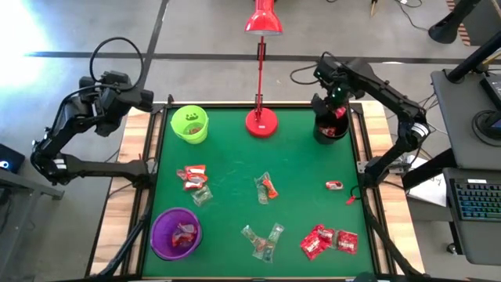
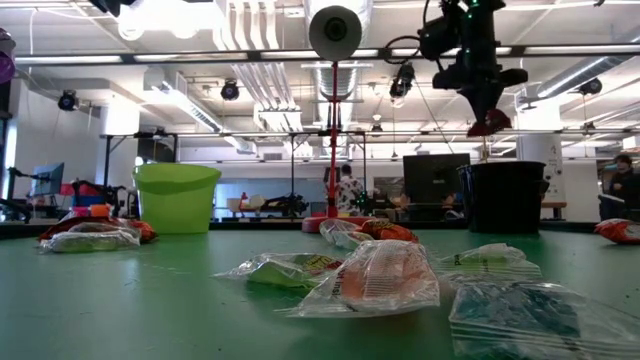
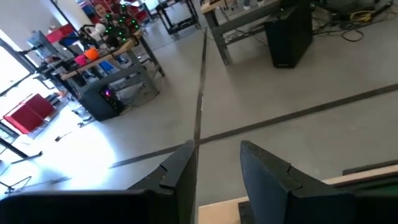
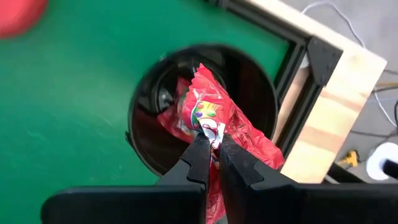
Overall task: Sort candy
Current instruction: Put the red candy into the black bucket
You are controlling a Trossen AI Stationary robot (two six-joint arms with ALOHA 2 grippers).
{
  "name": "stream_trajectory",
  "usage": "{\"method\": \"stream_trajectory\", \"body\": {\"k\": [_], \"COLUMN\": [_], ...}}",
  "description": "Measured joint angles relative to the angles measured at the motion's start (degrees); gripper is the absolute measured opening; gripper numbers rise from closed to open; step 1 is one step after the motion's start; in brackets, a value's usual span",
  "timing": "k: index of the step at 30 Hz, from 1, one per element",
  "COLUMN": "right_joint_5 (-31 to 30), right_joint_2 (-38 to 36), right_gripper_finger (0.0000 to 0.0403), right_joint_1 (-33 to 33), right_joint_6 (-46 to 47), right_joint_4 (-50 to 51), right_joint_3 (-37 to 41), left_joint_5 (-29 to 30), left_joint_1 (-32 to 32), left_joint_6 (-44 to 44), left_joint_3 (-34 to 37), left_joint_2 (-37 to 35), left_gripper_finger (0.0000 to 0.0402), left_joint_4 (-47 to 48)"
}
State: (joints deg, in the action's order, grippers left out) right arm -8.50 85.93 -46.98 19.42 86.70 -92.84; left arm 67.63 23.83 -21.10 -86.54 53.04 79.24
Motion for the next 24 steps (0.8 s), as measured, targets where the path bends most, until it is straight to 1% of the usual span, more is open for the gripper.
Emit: {"method": "stream_trajectory", "body": {"k": [6, 10, 15, 21, 24], "right_joint_5": [-0.2, -0.5, -0.2, 2.8, 3.0], "right_joint_2": [0.0, 0.1, 0.1, 0.1, 0.1], "right_gripper_finger": [0.0013, 0.0013, 0.0013, 0.0013, 0.0013], "right_joint_1": [0.0, 0.0, 0.0, 0.0, 0.0], "right_joint_6": [-0.8, -0.8, -4.0, -2.6, -2.8], "right_joint_4": [0.0, -0.1, -0.2, 0.0, 0.0], "right_joint_3": [3.2, 3.7, 3.7, 3.7, 4.1], "left_joint_5": [-1.2, -1.2, -1.2, -1.2, -1.1], "left_joint_1": [0.0, 0.0, 0.0, 0.0, 0.0], "left_joint_6": [1.2, 1.2, 3.1, 5.3, 5.6], "left_joint_3": [0.0, 0.0, 0.0, 0.0, 0.0], "left_joint_2": [0.1, 0.1, 0.1, 0.0, 0.0], "left_gripper_finger": [0.0107, 0.0107, 0.0107, 0.0107, 0.0107], "left_joint_4": [-0.2, -1.1, -2.0, -3.5, -3.7]}}
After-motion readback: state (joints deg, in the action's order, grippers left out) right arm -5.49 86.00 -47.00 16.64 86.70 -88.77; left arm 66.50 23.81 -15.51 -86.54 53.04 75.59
